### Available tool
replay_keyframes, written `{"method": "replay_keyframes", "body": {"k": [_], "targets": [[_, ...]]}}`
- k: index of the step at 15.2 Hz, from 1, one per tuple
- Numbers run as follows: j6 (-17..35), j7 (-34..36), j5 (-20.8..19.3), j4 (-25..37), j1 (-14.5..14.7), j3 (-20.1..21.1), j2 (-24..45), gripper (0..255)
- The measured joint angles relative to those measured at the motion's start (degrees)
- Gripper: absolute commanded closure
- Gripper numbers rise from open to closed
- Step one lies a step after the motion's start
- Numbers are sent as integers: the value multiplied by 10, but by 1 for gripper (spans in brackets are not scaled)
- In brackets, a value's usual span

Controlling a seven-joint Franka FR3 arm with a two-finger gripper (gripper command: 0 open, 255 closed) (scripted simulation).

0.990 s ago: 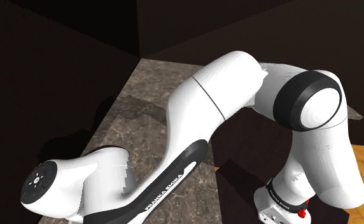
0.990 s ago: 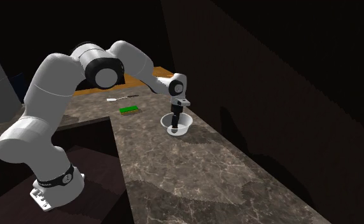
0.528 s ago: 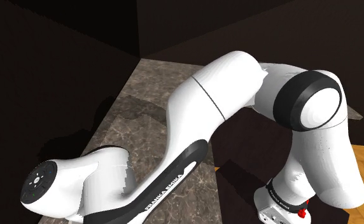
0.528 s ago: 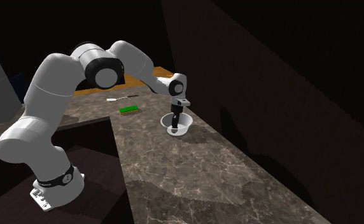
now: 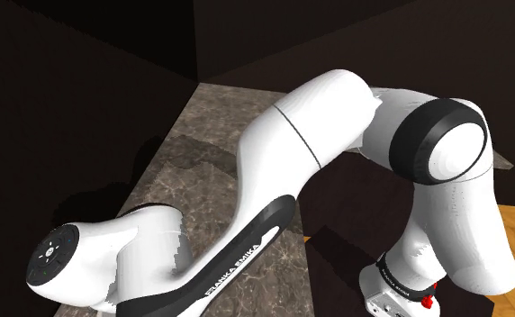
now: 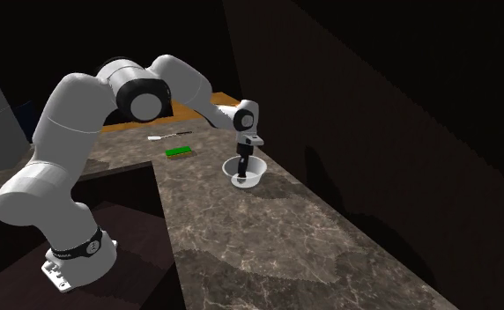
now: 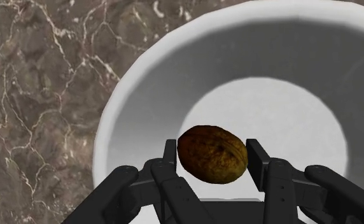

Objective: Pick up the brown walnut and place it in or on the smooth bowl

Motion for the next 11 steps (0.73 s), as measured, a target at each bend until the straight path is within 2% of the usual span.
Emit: {"method": "replay_keyframes", "body": {"k": [11], "targets": [[-57,-17,24,17,-8,15,-46,255]]}}
